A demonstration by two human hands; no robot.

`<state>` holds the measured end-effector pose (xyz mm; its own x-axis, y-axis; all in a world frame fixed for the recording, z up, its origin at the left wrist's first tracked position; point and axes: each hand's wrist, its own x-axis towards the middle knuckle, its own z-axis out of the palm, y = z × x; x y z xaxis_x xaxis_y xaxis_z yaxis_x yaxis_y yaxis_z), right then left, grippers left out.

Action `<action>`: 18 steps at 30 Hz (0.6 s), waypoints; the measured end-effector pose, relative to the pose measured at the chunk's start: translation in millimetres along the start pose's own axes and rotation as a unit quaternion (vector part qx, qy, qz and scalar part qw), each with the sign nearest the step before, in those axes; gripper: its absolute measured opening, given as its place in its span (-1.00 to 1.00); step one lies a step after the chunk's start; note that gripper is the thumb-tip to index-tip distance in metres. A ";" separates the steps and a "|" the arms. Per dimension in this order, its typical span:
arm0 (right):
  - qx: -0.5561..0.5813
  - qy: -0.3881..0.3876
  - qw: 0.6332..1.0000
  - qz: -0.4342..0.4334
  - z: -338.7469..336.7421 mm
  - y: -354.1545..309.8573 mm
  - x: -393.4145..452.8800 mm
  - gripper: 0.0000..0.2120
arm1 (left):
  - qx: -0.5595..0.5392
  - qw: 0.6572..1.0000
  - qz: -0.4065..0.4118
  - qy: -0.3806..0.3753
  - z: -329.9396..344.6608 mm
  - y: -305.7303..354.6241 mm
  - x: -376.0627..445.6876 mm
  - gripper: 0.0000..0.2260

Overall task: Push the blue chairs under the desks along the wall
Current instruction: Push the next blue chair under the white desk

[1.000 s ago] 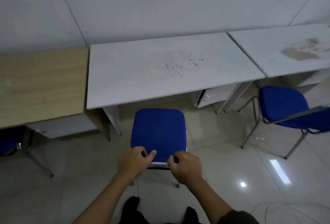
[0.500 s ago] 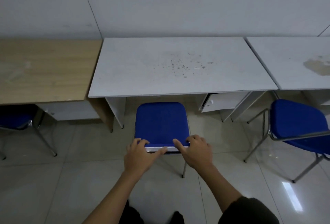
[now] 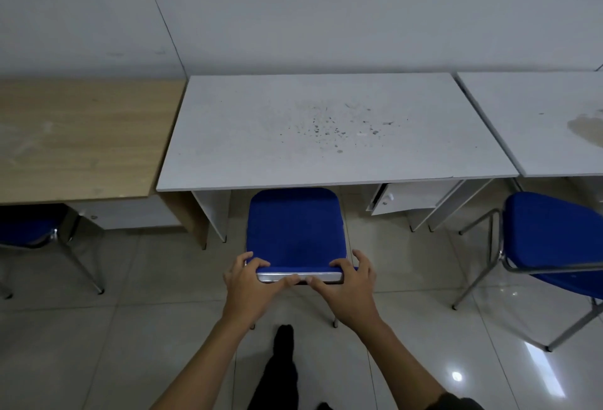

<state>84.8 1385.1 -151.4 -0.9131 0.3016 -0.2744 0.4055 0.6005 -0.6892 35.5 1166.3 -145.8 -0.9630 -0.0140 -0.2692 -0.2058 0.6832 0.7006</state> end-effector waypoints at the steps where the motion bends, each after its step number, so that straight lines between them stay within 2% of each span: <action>1: -0.002 0.004 1.000 -0.002 -0.1 -1.7 4.4 -0.32 | 0.002 1.000 0.003 0.000 -0.3 1.0 4.1 -0.25; 18: 0.031 0.000 0.999 -0.010 -16.1 -49.5 146.8 -0.40 | -0.022 1.000 0.016 0.006 -6.9 43.1 151.1 -0.17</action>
<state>-68.6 1411.6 -146.8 -0.9209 0.2902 -0.2602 0.3838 0.5586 -0.7353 -120.1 1188.6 -151.6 -0.9713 -0.0017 -0.2380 -0.1817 0.6511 0.7369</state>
